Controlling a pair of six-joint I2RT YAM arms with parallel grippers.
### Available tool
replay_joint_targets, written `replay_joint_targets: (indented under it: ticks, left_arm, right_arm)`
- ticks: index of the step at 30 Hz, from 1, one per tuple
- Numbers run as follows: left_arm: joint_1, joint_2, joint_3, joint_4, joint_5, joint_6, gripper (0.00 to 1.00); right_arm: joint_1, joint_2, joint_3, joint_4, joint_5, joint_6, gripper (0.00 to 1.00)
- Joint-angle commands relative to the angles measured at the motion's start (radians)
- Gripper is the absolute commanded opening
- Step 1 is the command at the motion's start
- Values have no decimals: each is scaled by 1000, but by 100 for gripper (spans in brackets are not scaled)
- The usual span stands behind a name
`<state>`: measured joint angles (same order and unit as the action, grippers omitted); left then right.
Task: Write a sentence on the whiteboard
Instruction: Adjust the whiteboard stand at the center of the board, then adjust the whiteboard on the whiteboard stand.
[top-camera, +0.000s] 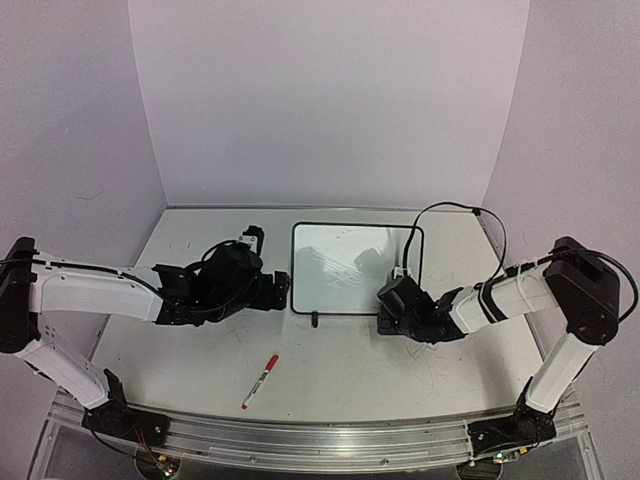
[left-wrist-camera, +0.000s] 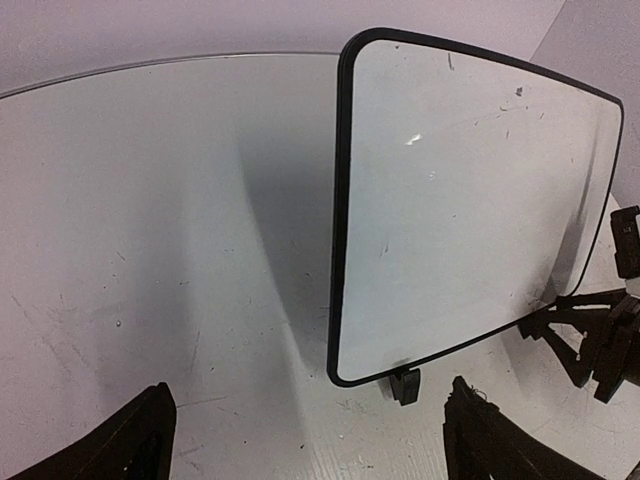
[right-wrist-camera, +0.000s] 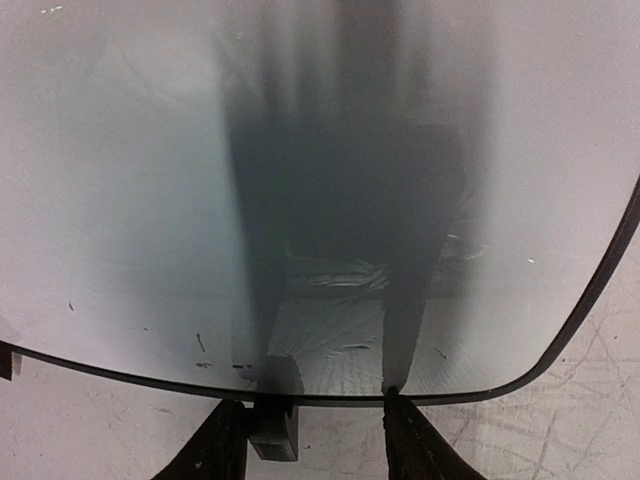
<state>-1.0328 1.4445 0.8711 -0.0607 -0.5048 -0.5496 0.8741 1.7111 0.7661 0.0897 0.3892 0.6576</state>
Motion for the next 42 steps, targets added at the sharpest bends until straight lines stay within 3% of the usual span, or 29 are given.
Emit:
replay_joint_targets:
  ticks: [1, 4, 7, 11, 15, 18, 24, 28, 35, 42]
  left_arm:
    - [9, -43, -21, 28, -31, -8, 94]
    - [19, -44, -31, 39, 10, -18, 94]
    - [67, -34, -44, 119, 172, -7, 94]
    - [136, -25, -45, 211, 341, -1, 94]
    - [149, -15, -19, 211, 338, 13, 95]
    - [150, 1, -19, 212, 327, 2, 95]
    - [151, 6, -23, 186, 356, -17, 99]
    - [151, -15, -36, 157, 347, -20, 99]
    - [151, -58, -70, 107, 366, -44, 100]
    - [151, -57, -64, 84, 360, -61, 99]
  right_arm:
    - [-41, -33, -9, 7, 82, -62, 45]
    - [-71, -41, -13, 7, 87, -88, 43]
    - [-80, -63, -7, 22, 29, -158, 45]
    - [-78, -137, -24, 35, -107, -215, 60]
    - [-89, -307, -50, -21, -104, -228, 70]
    - [-193, -388, -53, -75, -125, -248, 71]
    - [-457, -388, -24, -86, -224, -359, 72]
    - [-617, -324, 1, -51, -367, -416, 73]
    - [-644, -229, 35, 69, -429, -589, 73]
    - [-642, -168, 49, 165, -507, -642, 72]
